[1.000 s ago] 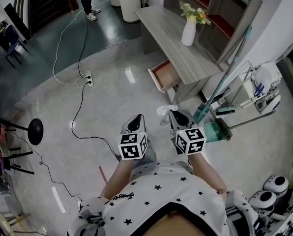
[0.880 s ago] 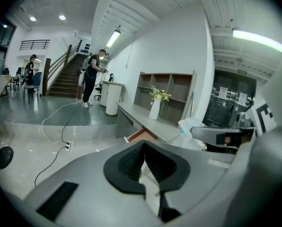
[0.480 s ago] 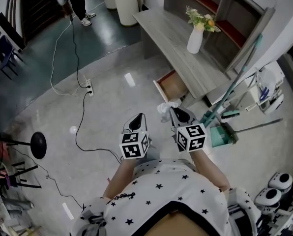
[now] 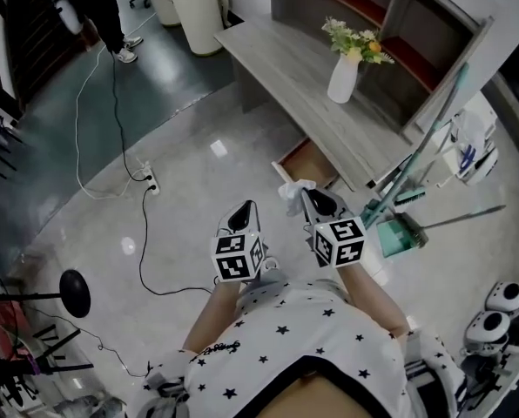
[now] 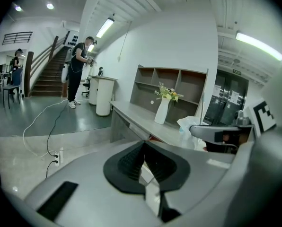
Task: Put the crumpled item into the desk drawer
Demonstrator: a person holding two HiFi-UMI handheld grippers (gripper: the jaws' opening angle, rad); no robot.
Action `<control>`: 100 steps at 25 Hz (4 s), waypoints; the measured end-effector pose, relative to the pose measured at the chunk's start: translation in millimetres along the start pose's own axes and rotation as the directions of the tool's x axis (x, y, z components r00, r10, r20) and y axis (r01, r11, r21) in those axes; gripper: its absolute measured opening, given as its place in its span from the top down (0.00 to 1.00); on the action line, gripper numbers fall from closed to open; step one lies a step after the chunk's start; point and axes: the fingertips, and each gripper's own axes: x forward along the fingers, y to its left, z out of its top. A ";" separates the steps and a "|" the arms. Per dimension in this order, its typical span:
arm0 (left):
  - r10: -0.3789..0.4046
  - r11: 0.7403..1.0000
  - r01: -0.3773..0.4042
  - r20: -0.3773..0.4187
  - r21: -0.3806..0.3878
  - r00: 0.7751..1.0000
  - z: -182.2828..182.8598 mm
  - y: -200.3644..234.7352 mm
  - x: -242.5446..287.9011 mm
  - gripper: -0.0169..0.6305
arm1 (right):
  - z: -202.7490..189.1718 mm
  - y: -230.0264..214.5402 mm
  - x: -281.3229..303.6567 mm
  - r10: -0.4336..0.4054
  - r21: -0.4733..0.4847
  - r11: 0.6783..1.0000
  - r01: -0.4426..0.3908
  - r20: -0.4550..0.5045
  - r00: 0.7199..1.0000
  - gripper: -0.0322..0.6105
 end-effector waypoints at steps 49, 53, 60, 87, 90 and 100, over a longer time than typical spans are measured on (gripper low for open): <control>-0.089 0.996 0.087 -0.307 -0.020 0.948 -55.7 33.6 207.5 0.95 | -168.8 -173.8 201.0 -0.211 0.069 0.964 0.256 -0.386 0.898 0.91; -0.084 0.996 0.080 -0.322 -0.025 0.943 -65.1 33.4 215.3 0.95 | -190.6 -184.0 207.1 -0.218 0.062 0.961 0.269 -0.426 0.878 0.91; -0.084 0.996 0.077 -0.344 -0.034 0.935 -77.3 32.6 224.9 0.95 | -218.1 -197.4 215.4 -0.231 0.037 0.959 0.282 -0.481 0.846 0.90; -0.108 0.994 0.103 -0.290 -0.033 0.951 -59.5 29.0 195.6 0.95 | -183.9 -172.7 191.1 -0.245 0.048 0.955 0.292 -0.425 0.871 0.80; -0.112 0.994 0.109 -0.278 -0.025 0.954 -55.7 26.2 184.8 0.95 | -165.3 -160.5 179.9 -0.236 0.060 0.958 0.280 -0.384 0.893 0.81; -0.109 0.994 0.110 -0.228 -0.010 0.968 -41.0 18.2 149.9 0.95 | -119.3 -121.7 141.4 -0.220 0.090 0.963 0.254 -0.282 0.934 0.88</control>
